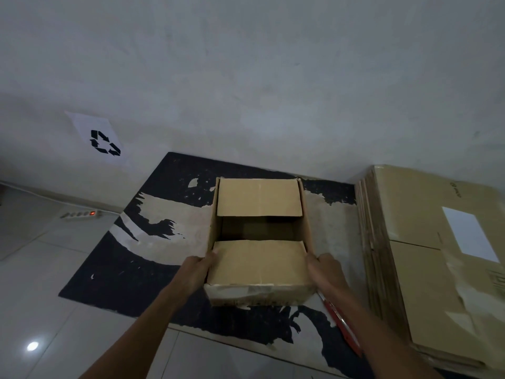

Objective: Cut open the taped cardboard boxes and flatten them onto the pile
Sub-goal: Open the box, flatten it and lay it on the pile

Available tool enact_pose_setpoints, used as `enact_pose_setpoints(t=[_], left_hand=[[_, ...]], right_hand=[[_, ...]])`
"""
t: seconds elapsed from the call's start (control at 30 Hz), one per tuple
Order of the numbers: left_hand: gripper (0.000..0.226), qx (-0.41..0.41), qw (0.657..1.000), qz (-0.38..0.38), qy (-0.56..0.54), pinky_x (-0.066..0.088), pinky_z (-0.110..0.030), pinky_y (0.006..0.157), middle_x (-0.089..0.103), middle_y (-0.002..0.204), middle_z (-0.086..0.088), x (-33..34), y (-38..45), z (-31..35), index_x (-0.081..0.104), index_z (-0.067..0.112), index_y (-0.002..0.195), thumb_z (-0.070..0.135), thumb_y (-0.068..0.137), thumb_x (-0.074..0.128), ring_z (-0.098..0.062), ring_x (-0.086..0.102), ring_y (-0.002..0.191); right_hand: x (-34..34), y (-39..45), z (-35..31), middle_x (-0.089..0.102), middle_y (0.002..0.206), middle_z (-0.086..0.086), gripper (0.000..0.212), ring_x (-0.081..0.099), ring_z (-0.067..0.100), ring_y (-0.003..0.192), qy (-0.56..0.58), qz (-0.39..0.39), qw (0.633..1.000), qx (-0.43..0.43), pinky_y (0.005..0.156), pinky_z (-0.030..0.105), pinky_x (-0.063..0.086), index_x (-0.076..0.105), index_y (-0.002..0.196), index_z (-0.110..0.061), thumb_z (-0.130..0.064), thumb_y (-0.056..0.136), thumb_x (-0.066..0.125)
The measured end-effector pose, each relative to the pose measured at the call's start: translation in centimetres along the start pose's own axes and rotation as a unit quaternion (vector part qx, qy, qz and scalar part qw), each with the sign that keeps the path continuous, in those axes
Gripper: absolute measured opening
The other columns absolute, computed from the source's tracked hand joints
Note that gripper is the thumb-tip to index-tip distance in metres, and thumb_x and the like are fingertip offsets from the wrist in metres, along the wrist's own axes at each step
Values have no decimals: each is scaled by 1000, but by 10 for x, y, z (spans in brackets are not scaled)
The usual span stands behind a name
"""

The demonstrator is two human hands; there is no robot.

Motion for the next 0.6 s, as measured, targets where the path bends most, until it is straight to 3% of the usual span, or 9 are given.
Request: enact_pose_setpoints(t=[0.07, 0.13, 0.17, 0.23, 0.3, 0.33, 0.43, 0.5, 0.6], left_hand=[[35, 27, 981, 92, 167, 55, -41, 86, 64, 112, -9, -17, 4, 11, 55, 13, 102, 48, 99, 50, -20, 62, 94], [36, 147, 910, 269, 279, 49, -45, 98, 59, 122, -7, -31, -13, 57, 53, 14, 116, 44, 96, 55, -25, 56, 112], [37, 223, 876, 300, 304, 45, -46, 102, 56, 127, -6, -23, -20, 83, 53, 15, 124, 41, 97, 54, -26, 52, 120], [41, 294, 879, 203, 318, 42, -46, 105, 55, 129, -5, 11, -14, 111, 53, 16, 132, 42, 102, 45, -24, 50, 123], [45, 230, 916, 46, 326, 43, -48, 101, 62, 113, -5, 40, 5, 106, 56, 15, 128, 47, 104, 35, -23, 58, 107], [44, 204, 924, 10, 323, 45, -47, 97, 64, 100, -3, 46, 7, 104, 59, 15, 117, 47, 105, 32, -23, 60, 95], [35, 244, 927, 88, 270, 44, -36, 70, 58, 75, 0, 21, -5, 137, 54, 18, 83, 39, 106, 37, -24, 59, 74], [31, 283, 907, 119, 289, 38, -29, 63, 55, 71, 4, 5, -32, 164, 59, 16, 79, 32, 104, 47, -15, 55, 69], [16, 206, 883, -115, 405, 47, -17, 61, 68, 77, 4, 38, -55, 134, 72, 17, 95, 32, 95, 64, -5, 65, 66]], right_hand=[[-2, 0, -2, 52, 89, 1, 33, 54, 16, 82, -7, -9, 1000, -12, 73, 32, 47, 50, 108, -9, -39, 104, 38], [-2, 0, -4, 57, 98, 3, 40, 57, 19, 88, -2, -11, 999, -36, 79, 35, 50, 53, 123, -6, -38, 104, 38], [-2, -1, -7, 58, 110, 7, 44, 59, 24, 99, 7, -8, 999, -52, 87, 39, 51, 48, 134, -8, -39, 104, 38], [-2, -5, -14, 56, 132, 11, 48, 56, 29, 117, 16, -11, 996, -89, 101, 46, 47, 40, 145, -18, -43, 105, 34], [-2, -8, -17, 54, 138, 9, 51, 54, 29, 123, 30, -17, 994, -108, 105, 45, 44, 41, 146, -25, -50, 104, 30], [-4, -9, -16, 55, 139, 8, 52, 54, 28, 123, 43, -20, 993, -104, 106, 43, 43, 44, 145, -26, -53, 104, 28], [-9, -5, -6, 65, 123, 7, 55, 61, 23, 109, 69, -38, 994, -82, 101, 45, 47, 60, 125, -26, -57, 103, 21], [-11, -2, 2, 68, 114, 10, 61, 65, 24, 99, 86, -62, 993, -51, 96, 47, 50, 64, 119, -20, -60, 102, 20], [-11, -3, 4, 62, 125, 16, 67, 61, 23, 97, 89, -92, 991, -32, 90, 43, 51, 56, 133, -17, -63, 100, 20]])
Point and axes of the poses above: each hand's wrist, its own y-axis towards the middle knuckle, its own x-axis out of the palm, z = x × y, the point moved 10 cm from there along y, towards the middle knuckle
